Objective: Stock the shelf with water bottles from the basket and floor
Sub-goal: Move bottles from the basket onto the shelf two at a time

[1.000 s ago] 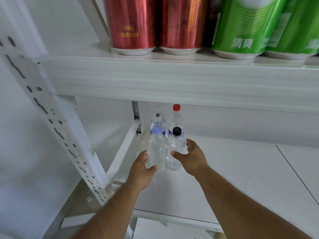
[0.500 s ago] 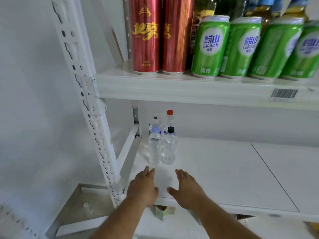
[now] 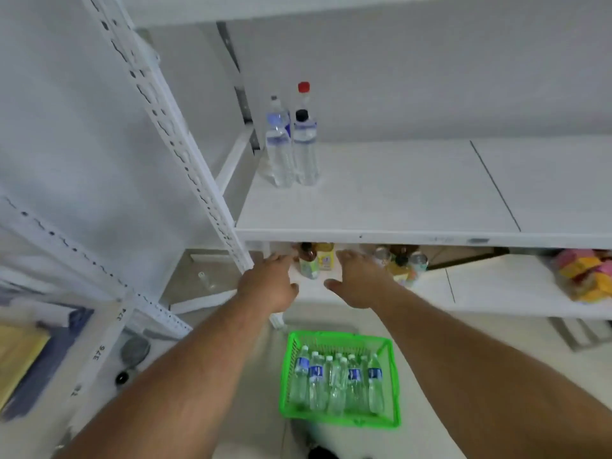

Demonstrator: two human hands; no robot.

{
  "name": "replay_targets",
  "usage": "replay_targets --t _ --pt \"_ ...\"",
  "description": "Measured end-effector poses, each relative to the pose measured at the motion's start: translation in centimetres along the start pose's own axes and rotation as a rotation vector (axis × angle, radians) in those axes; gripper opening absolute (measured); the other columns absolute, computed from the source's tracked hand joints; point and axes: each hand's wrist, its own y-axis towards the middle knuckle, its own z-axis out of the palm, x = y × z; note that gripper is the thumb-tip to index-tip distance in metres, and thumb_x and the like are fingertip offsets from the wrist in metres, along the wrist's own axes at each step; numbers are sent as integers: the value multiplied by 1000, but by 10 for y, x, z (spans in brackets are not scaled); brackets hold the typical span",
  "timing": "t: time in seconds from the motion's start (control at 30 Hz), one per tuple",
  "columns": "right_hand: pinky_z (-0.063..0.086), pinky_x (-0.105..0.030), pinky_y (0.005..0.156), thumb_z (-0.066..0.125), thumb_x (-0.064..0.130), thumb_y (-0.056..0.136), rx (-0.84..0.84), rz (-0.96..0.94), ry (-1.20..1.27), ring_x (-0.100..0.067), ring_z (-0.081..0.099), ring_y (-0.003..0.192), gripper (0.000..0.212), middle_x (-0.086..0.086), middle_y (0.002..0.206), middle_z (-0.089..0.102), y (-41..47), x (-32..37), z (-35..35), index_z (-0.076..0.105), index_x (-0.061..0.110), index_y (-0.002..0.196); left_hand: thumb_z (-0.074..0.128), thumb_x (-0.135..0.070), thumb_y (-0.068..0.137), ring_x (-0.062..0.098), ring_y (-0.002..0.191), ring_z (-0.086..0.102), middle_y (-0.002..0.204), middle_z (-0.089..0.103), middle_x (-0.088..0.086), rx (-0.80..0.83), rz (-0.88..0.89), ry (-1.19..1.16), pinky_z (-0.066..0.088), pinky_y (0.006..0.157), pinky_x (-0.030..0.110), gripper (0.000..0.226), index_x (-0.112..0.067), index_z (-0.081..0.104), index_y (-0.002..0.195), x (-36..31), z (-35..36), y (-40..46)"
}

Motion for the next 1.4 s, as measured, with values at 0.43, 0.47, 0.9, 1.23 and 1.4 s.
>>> replay_targets --t 0.43,0.47,0.9,1.23,1.4 --pt "33 -40 115 52 54 95 230 245 150 -31 36 142 78 -10 158 34 -63 -47 101 25 12 155 59 -43 89 27 141 38 160 29 -2 294 7 -119 37 112 40 75 -26 25 154 6 117 -30" --pt "33 -39 115 52 53 95 250 265 156 -32 36 142 78 -10 158 34 -63 -45 109 25 12 156 60 -43 88 26 140 40 159 31 -2 314 3 -147 38 112 39 75 -27 27 153 12 124 -28" --pt "33 -33 113 53 53 95 471 504 282 -25 37 144 78 -6 160 33 -11 0 218 23 16 157 63 -41 87 23 138 42 155 38 7 569 -175 -440 36 112 31 75 -21 31 152 118 233 28" --pt "35 -30 111 58 53 93 554 652 438 -25 42 141 77 -7 158 38 84 -84 401 29 16 155 70 -32 86 24 129 54 144 53 12 548 -471 -696 44 105 32 66 -9 46 142 121 423 121" --pt "45 -30 97 64 53 89 514 765 540 -29 55 128 78 -11 148 50 136 -142 523 38 12 150 68 -35 88 25 128 54 145 51 10 540 -587 -689 43 100 27 66 -10 44 144 106 548 167"
